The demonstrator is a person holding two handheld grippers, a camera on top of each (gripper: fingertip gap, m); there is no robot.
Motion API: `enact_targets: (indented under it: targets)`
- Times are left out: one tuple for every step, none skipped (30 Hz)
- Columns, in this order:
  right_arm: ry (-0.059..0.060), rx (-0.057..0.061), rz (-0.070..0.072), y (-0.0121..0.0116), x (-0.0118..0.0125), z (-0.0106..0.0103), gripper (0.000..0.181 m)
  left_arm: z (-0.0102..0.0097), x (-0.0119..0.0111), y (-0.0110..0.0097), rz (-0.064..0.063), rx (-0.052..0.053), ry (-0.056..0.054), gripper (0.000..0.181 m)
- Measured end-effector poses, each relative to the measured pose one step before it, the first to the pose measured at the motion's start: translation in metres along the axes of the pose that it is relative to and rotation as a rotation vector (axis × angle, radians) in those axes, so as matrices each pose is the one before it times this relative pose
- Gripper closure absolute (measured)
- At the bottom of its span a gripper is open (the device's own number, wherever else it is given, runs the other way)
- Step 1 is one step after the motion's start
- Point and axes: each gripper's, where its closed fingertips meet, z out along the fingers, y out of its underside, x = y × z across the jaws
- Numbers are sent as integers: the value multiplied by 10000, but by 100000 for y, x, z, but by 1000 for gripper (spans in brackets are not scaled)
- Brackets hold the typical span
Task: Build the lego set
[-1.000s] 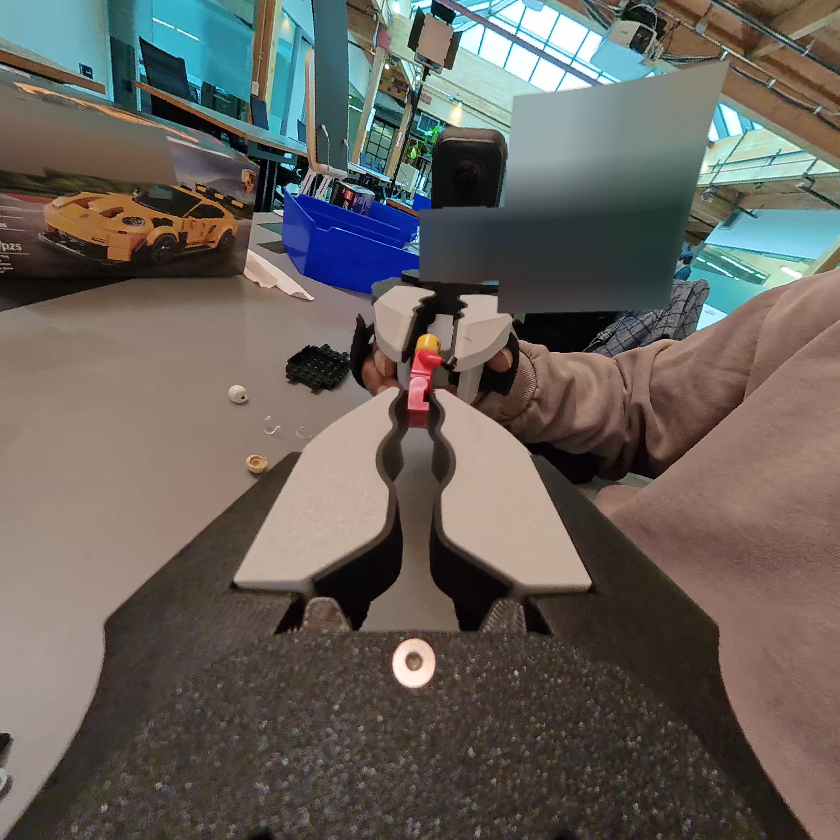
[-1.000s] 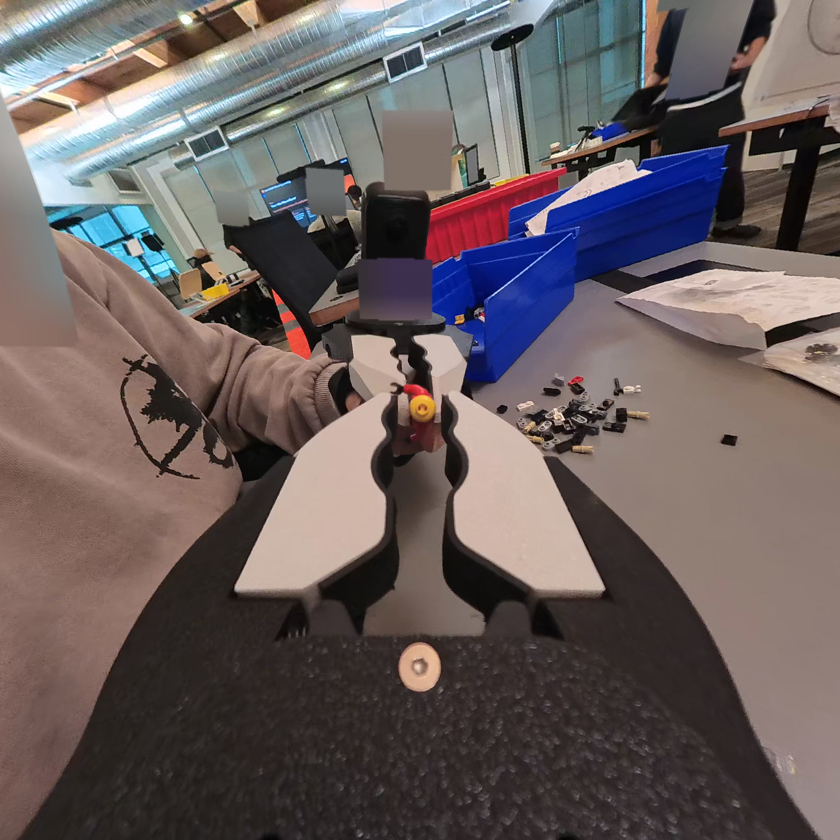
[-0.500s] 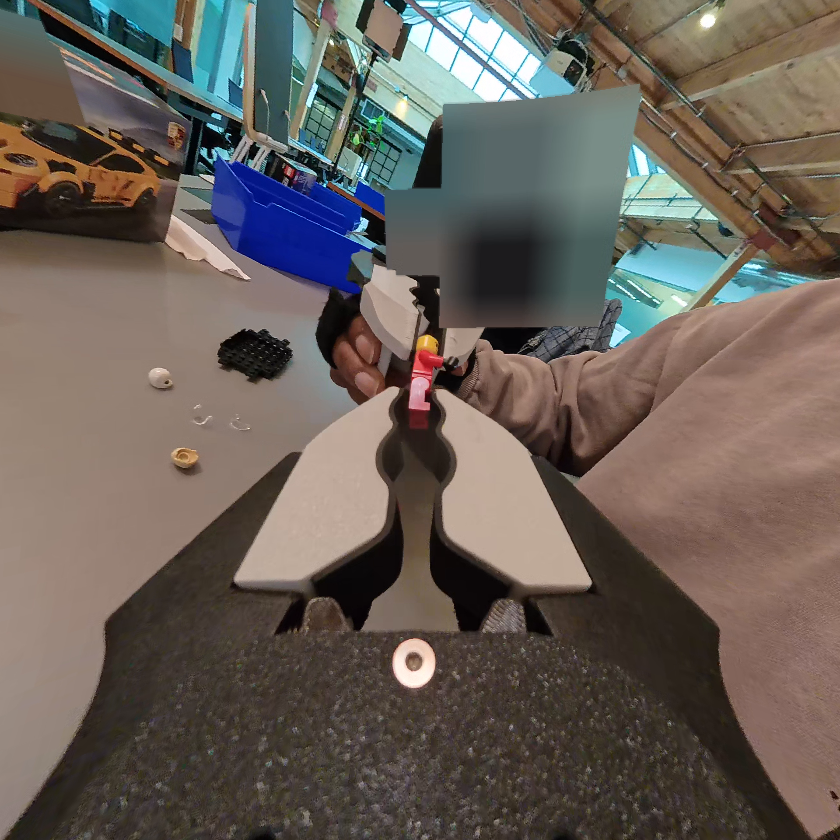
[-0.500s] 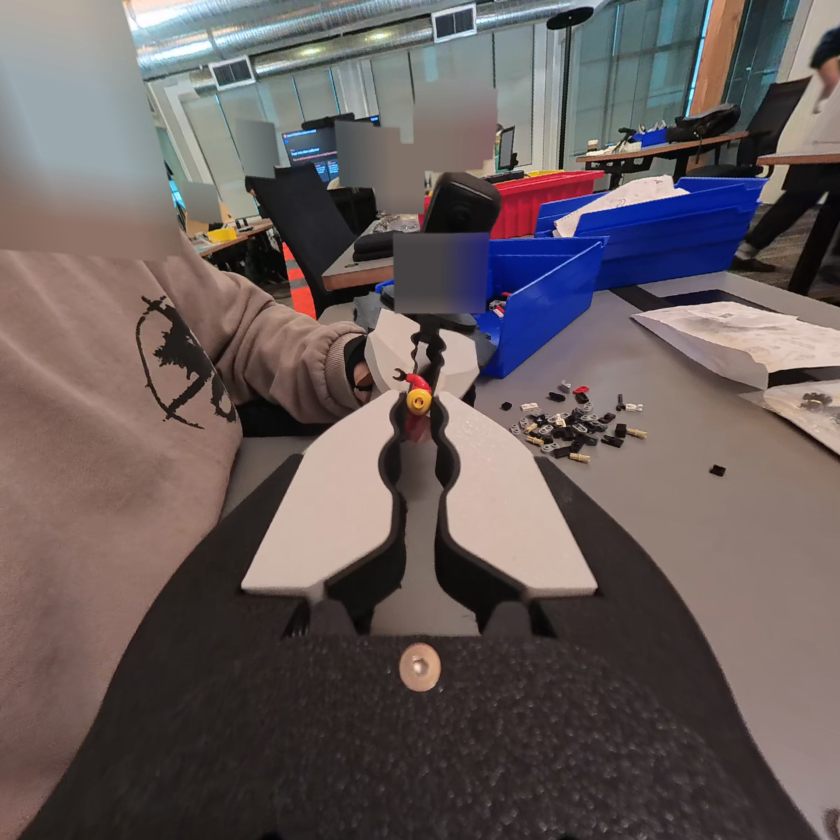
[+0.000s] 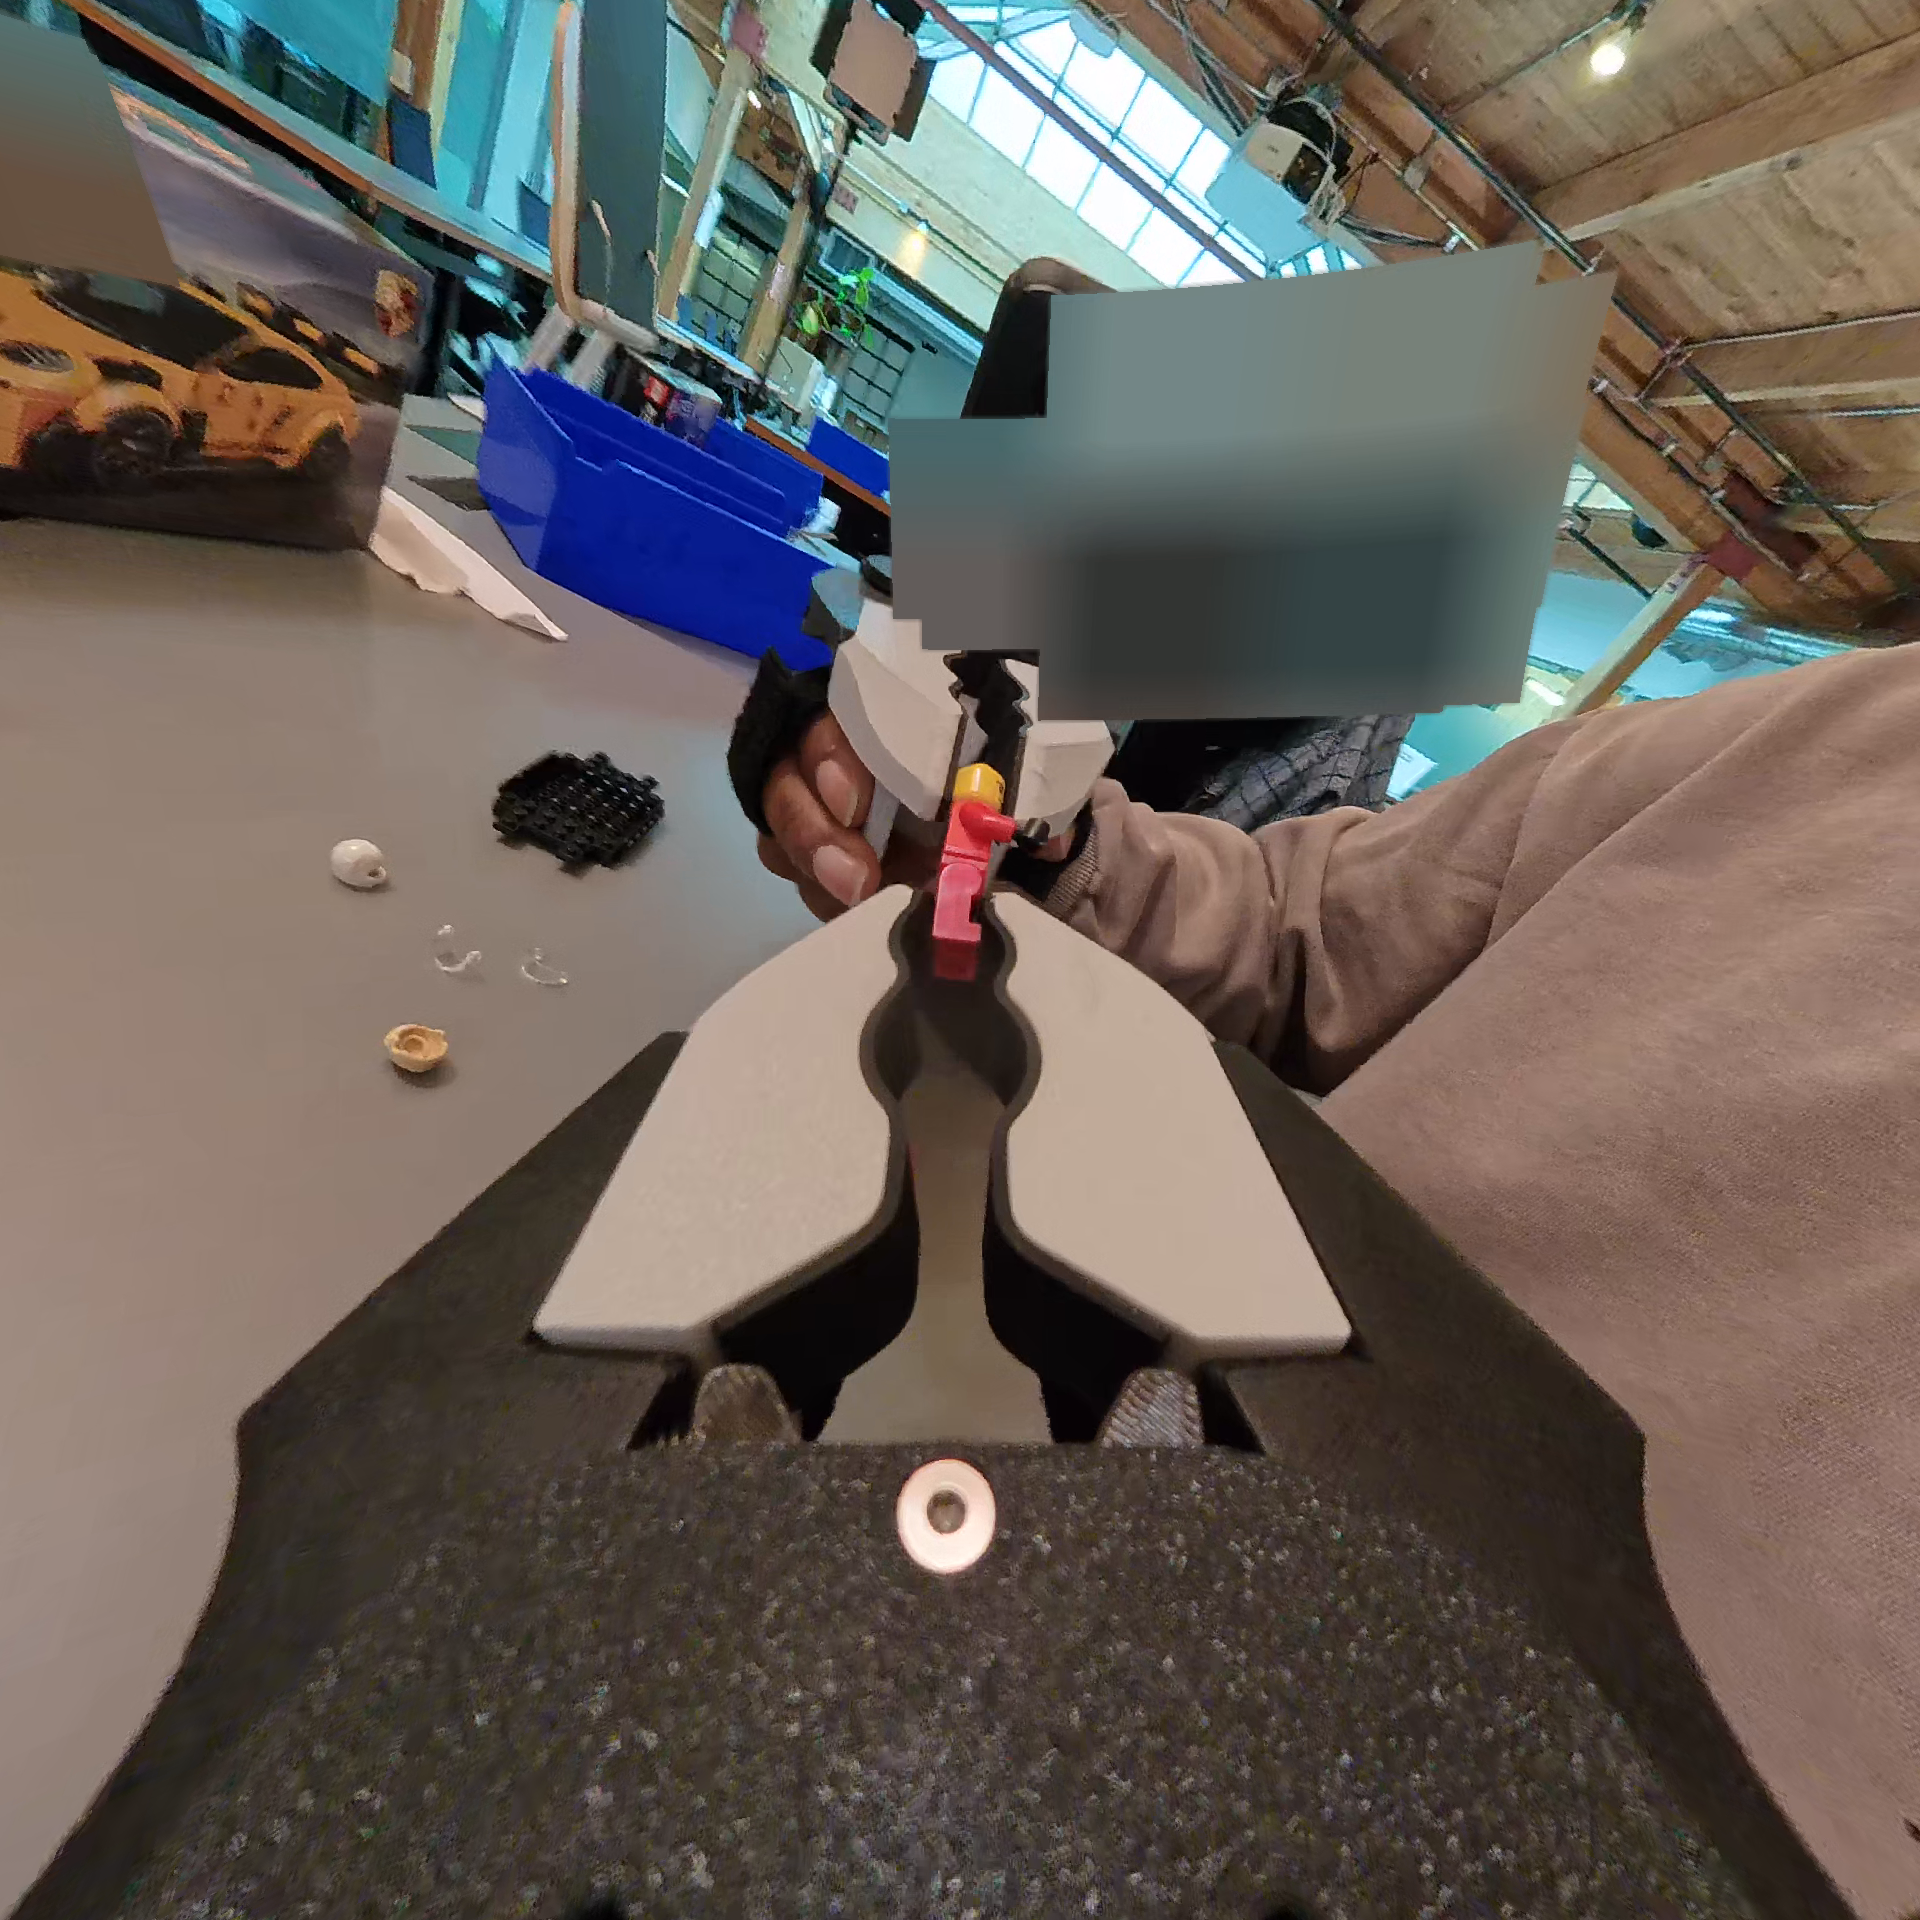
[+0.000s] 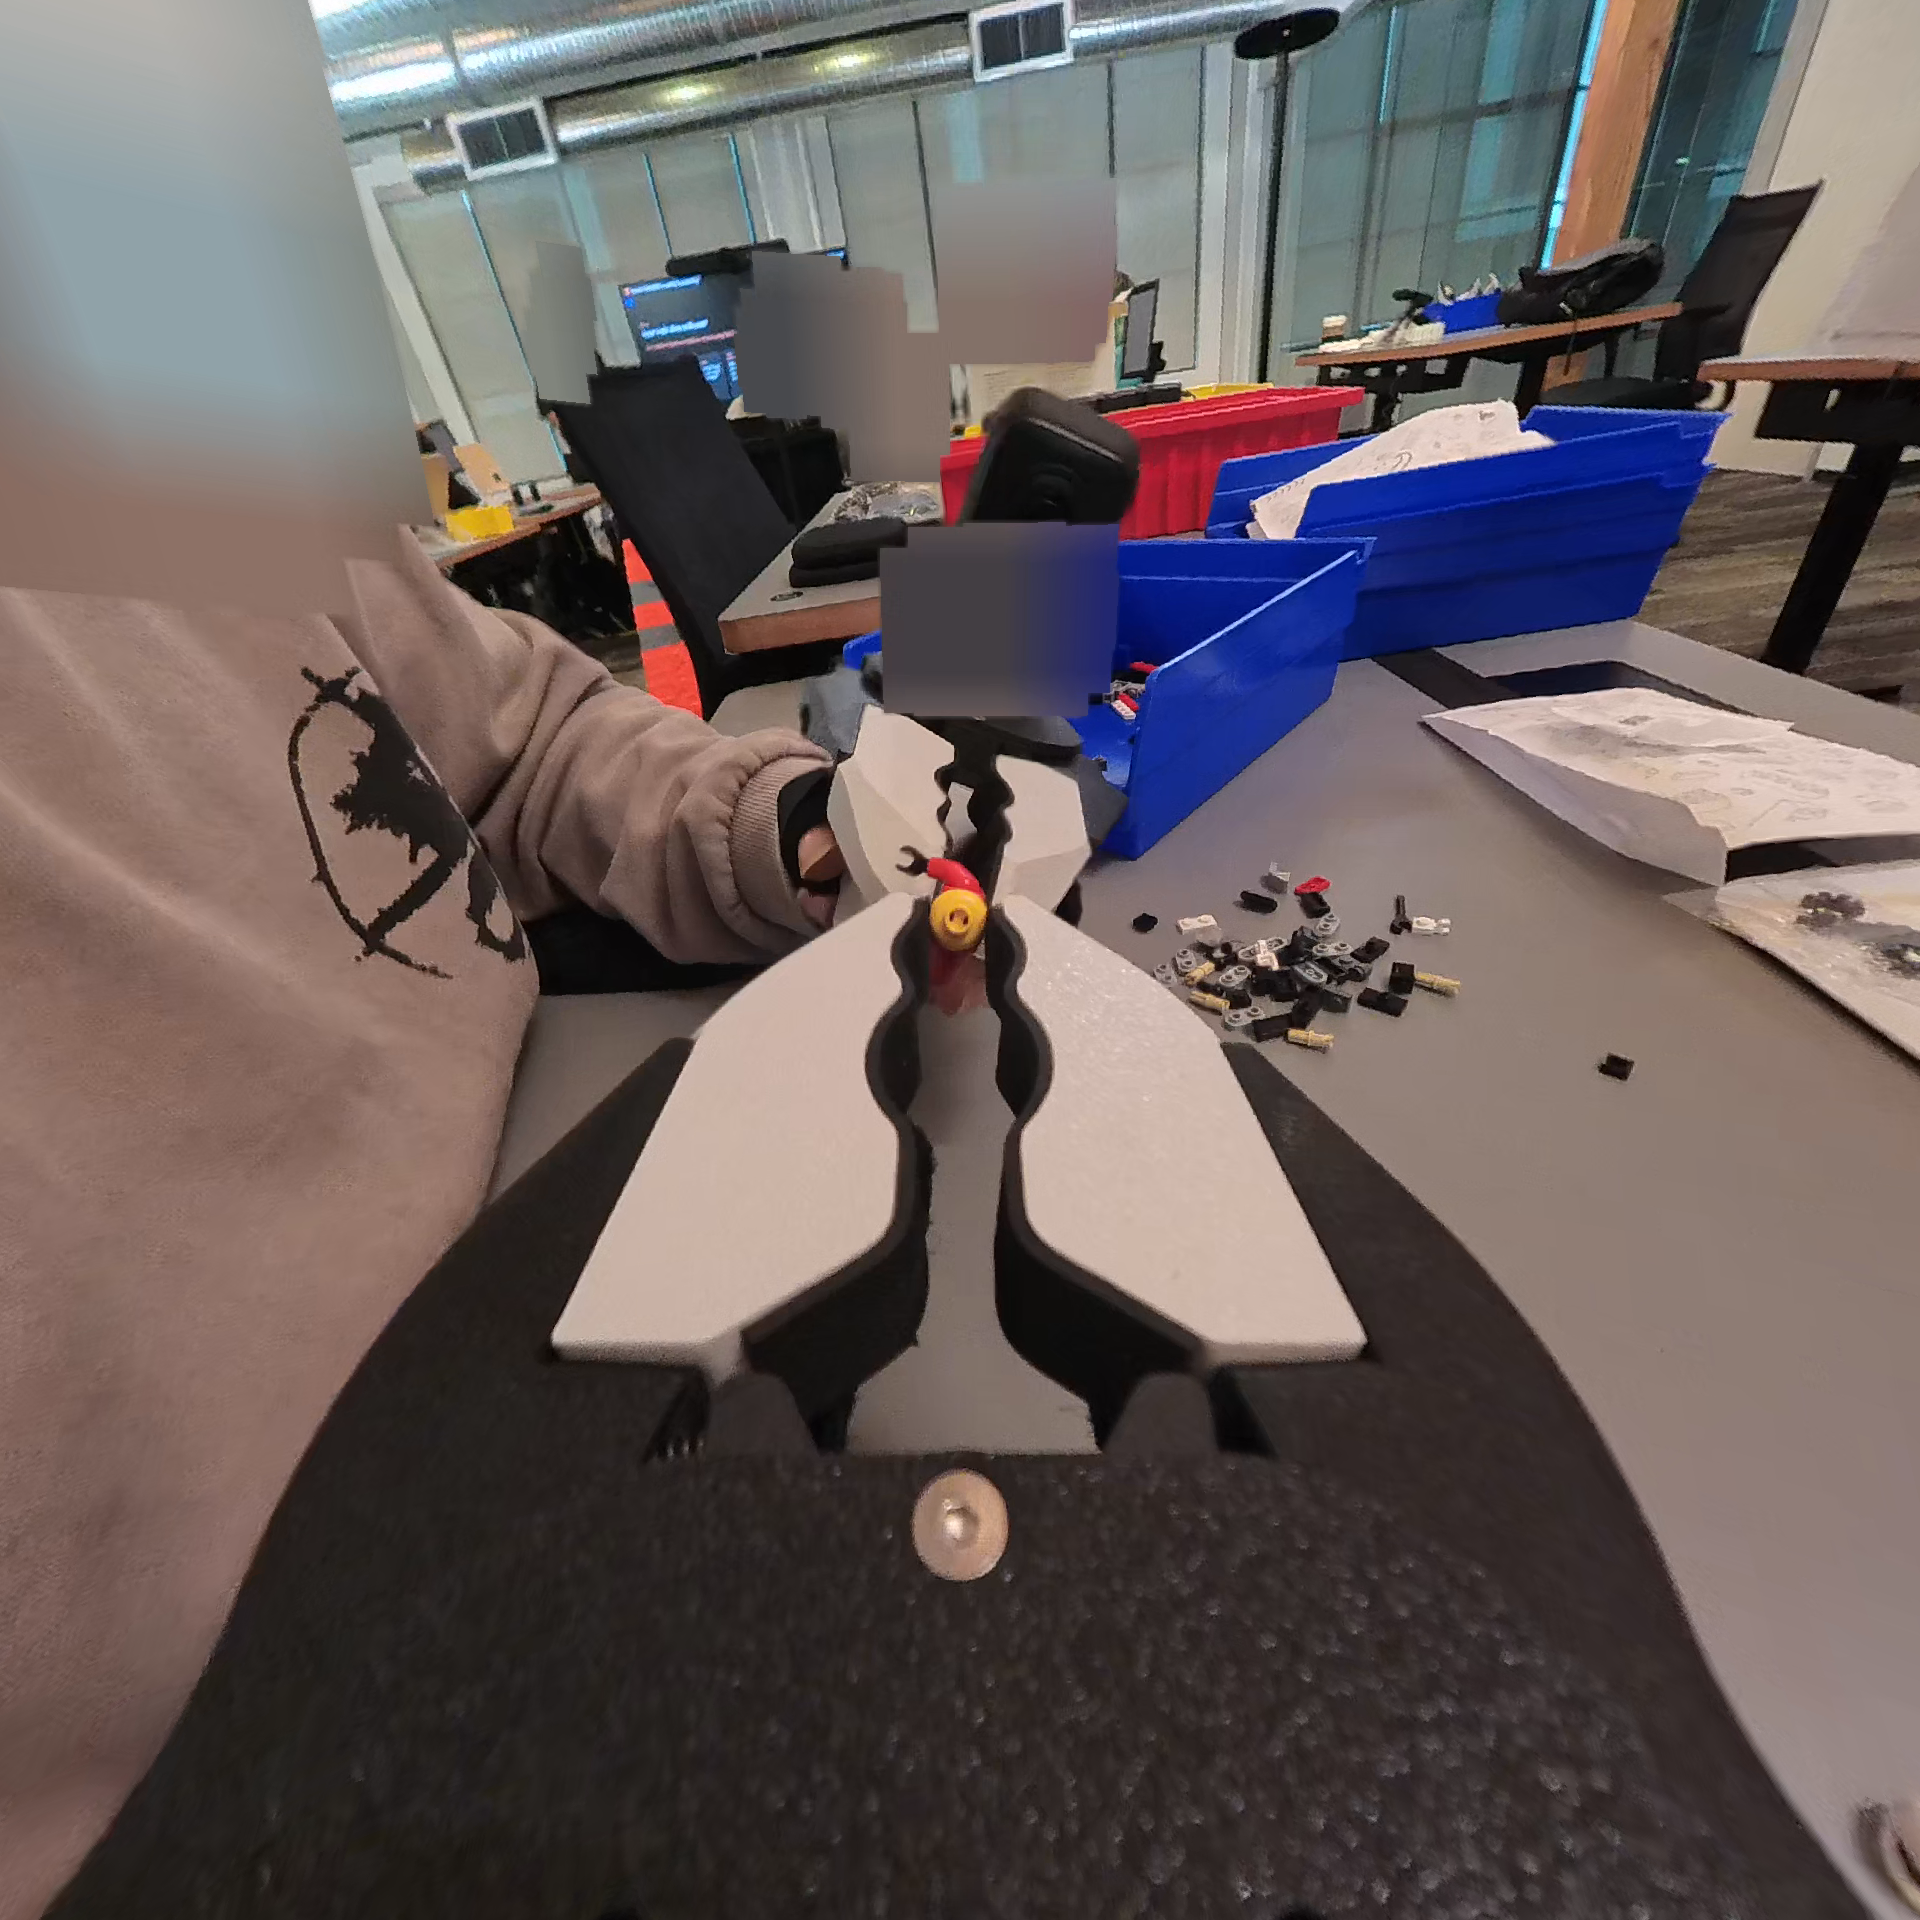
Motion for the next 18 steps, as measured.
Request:
enact_targets:
  targets:
    - [108,136,330,-177,247,74,172,-81,-153,-297,319,157,-225,174]
    - [64,166,312,-150,165,67,172,-102,-32,-301,339,127,-155,171]
    - [36,160,263,-132,117,30,172,-19,62,-151,243,10,-72,165]
    - [-63,140,260,-121,-23,42,172,38,-45,-62,199,-29,-149,158]
    - [-129,137,208,-137,-138,31,172,60,-48,-5,208,-28,-143,157]
    - [-63,132,138,-154,-73,45,172,23,-3,-10,161,4,-93,161]
    - [-35,-17,60,38,-49,87,172,-3,106,-123,60,84,7,164]
    - [22,-118,-29,215,-12,119,172,10,54,-154,-28,97,11,166]
    - [-23,-62,3,196,-72,149,172,22,-33,-84,-9,37,-25,166]
    - [-50,43,123,70,-75,116,172,34,-19,41,46,-52,-14,167]
    - [40,98,120,-18,112,19,172,23,127,39,76,-44,52,172]
    - [-100,49,97,-2,-50,-29,172,36,72,55,16,-82,4,173]
    - [1,9,46,28,34,-9,172,21,-36,65,-28,-106,-39,173]
    - [16,-4,-104,46,-22,10,172,-23,0,38,-114,-83,39,173]
    - [-9,-39,-168,42,-80,11,172,-25,77,40,-222,-35,137,173]
    - [-29,-55,-231,34,-116,5,172,-3,125,41,-215,4,170,173]
    - [-34,-72,-225,48,-116,-3,172,2,131,69,-185,-2,168,173]
    - [-32,-69,-189,72,-107,-4,172,1,113,74,-158,-24,150,173]
